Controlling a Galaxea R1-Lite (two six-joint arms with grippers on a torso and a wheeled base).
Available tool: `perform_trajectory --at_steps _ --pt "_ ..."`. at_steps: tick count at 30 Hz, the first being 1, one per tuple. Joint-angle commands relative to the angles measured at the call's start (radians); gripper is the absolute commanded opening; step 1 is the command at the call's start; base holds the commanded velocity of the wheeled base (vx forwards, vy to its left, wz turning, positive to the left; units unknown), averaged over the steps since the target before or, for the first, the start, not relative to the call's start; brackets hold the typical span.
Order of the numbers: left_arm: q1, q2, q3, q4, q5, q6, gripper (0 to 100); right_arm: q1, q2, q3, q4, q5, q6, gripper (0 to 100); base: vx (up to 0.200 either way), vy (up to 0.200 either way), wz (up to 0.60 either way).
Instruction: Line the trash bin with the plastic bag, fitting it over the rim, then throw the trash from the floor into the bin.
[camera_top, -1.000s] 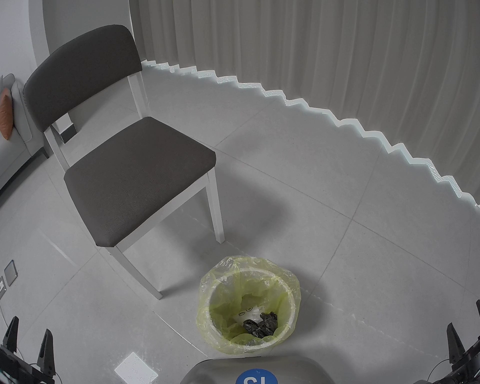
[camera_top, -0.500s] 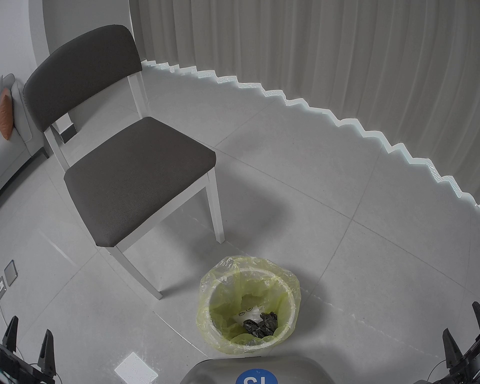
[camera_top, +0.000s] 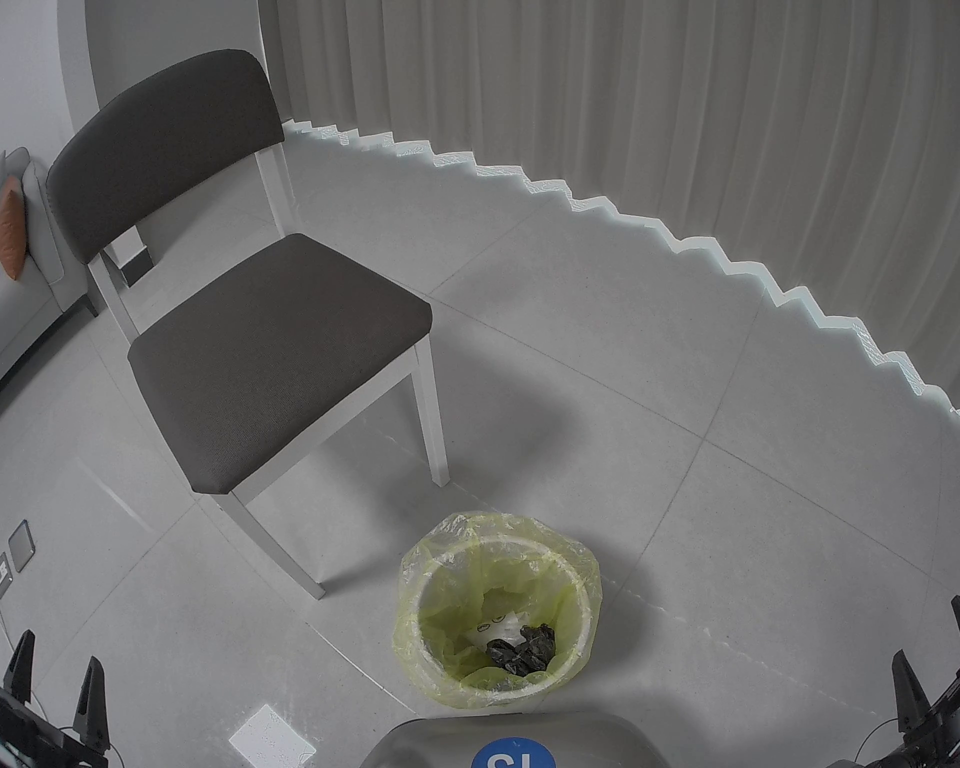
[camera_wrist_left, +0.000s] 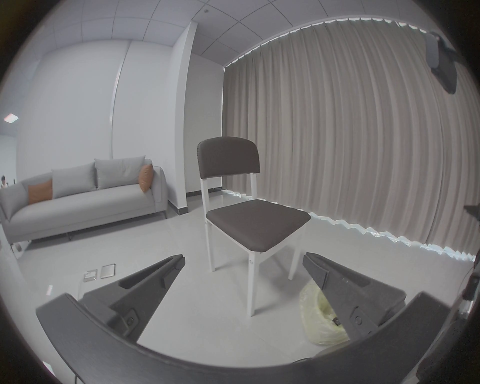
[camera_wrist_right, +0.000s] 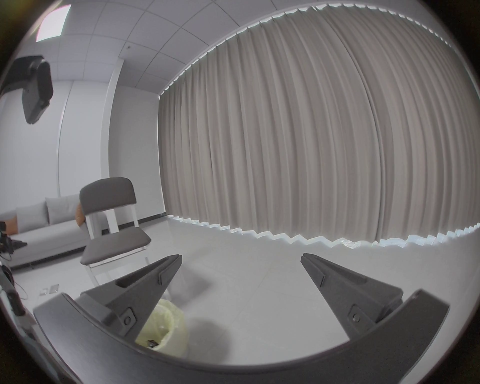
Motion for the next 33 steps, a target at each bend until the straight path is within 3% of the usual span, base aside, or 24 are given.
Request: perform_trajectory --at_steps 1,9,13,16,17,19,21,22,29,33 --pt "0.000 -0.016 0.015 0.001 0.001 0.013 100 0.001 -0.003 0.006 0.046 -0.003 0.008 100 0.000 0.000 0.00" --pt "-0.001 -0.016 0.012 0.005 -0.001 -0.021 100 0.001 -0.005 0.001 0.062 0.004 0.036 100 0.000 0.000 0.00" --pt "-0.001 -0.016 0.012 0.010 -0.015 -0.010 100 0.001 -0.006 0.013 0.014 -0.006 0.114 100 0.000 0.000 0.00" --pt "-0.001 -0.016 0.012 0.010 -0.016 -0.010 100 0.001 -0.005 0.018 -0.006 -0.060 0.215 100 0.000 0.000 0.00" --pt "-0.001 -0.016 0.012 0.010 -0.015 -0.010 100 0.001 -0.005 0.013 0.005 -0.109 0.243 100 0.000 0.000 0.00" --pt "-0.001 -0.016 0.012 0.010 -0.016 -0.010 100 -0.001 -0.005 0.012 0.017 -0.154 0.200 100 0.000 0.000 0.00" --pt "-0.001 -0.016 0.012 0.012 -0.018 -0.006 100 -0.001 -0.005 0.007 0.026 -0.172 0.074 100 0.000 0.000 0.00" --pt "-0.001 -0.016 0.013 0.012 -0.019 -0.001 100 -0.001 -0.005 0.004 0.039 -0.169 0.051 100 0.000 0.000 0.00" --pt "0.000 -0.016 0.013 0.012 -0.027 0.013 100 -0.002 -0.005 -0.005 0.063 -0.172 0.065 100 0.000 0.000 0.00" --pt "-0.001 -0.016 0.016 0.018 -0.042 0.013 100 -0.002 -0.005 0.001 0.046 -0.258 0.137 100 0.000 0.000 0.00"
